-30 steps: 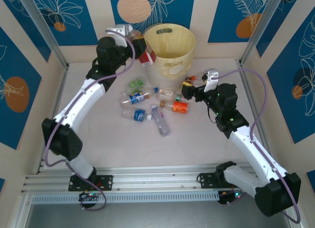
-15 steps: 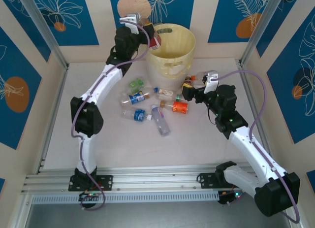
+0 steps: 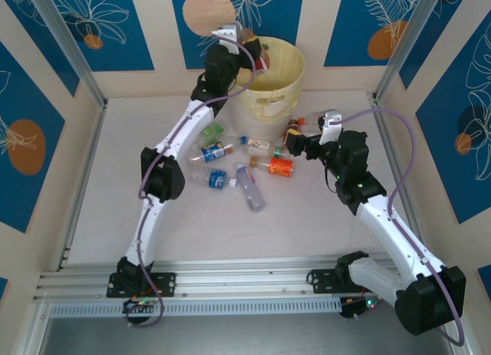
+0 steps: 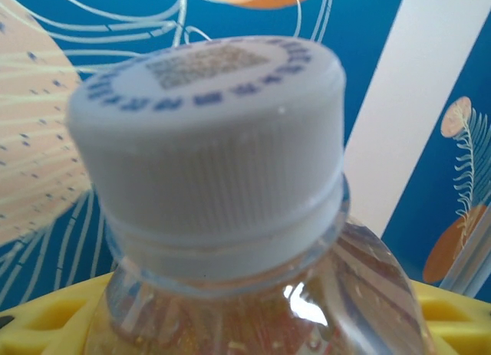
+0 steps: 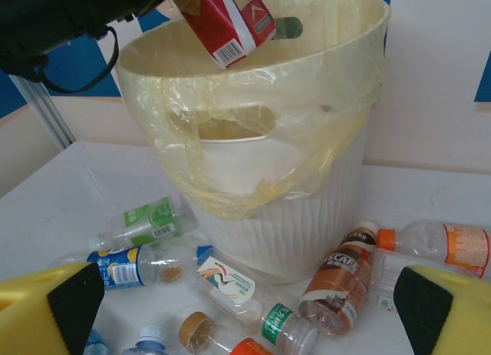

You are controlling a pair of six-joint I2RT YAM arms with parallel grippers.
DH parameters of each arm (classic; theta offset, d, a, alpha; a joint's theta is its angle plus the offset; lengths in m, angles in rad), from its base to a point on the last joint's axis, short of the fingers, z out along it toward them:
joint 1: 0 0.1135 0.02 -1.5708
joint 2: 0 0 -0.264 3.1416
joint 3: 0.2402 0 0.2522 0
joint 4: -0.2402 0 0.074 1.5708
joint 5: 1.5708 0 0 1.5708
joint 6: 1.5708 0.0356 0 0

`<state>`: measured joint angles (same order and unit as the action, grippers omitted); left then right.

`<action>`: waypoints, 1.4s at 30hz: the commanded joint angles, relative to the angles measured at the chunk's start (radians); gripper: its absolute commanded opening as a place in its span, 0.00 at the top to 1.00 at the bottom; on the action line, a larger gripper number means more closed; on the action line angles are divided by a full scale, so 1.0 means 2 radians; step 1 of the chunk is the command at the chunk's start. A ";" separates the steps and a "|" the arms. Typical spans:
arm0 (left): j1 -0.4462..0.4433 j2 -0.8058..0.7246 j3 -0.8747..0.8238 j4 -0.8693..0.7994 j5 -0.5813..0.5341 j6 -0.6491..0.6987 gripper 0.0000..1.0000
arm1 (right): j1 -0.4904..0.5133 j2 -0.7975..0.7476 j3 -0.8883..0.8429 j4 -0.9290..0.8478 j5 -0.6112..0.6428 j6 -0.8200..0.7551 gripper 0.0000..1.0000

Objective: Put the plastic bottles in the bin

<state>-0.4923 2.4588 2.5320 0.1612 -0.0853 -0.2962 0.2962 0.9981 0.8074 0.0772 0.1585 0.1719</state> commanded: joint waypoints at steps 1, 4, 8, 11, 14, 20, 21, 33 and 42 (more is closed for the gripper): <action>-0.005 0.025 0.026 0.041 -0.020 0.003 0.34 | -0.003 0.004 -0.004 -0.003 0.010 -0.002 0.01; -0.009 0.036 0.027 0.059 -0.031 0.012 0.31 | -0.005 0.004 -0.009 -0.002 0.010 -0.002 0.01; -0.010 0.039 0.029 0.054 -0.037 0.007 0.07 | -0.009 0.009 -0.009 -0.006 0.009 -0.002 0.01; -0.010 0.037 0.046 0.030 -0.023 0.006 0.00 | -0.010 0.012 -0.008 -0.005 0.007 0.002 0.01; -0.009 0.031 0.061 0.012 -0.012 0.004 0.00 | -0.013 0.014 -0.008 -0.002 0.006 0.007 0.01; -0.004 0.002 0.069 -0.044 0.036 -0.030 0.00 | -0.021 0.017 -0.012 -0.005 0.011 0.023 0.01; -0.004 -0.006 0.070 -0.058 0.049 -0.039 0.00 | -0.023 0.018 -0.013 -0.007 0.010 0.030 0.01; 0.008 -0.117 0.002 -0.161 0.179 -0.108 0.00 | -0.060 0.041 -0.045 -0.056 -0.084 0.031 0.01; 0.008 -0.217 -0.143 -0.169 0.272 -0.117 0.00 | -0.054 0.114 0.000 -0.126 -0.141 -0.096 0.00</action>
<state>-0.4816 2.0689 2.3108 -0.1570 0.3283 -0.5331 0.1780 1.1976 0.7677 -0.1238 -0.0368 0.1230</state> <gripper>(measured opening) 0.999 0.998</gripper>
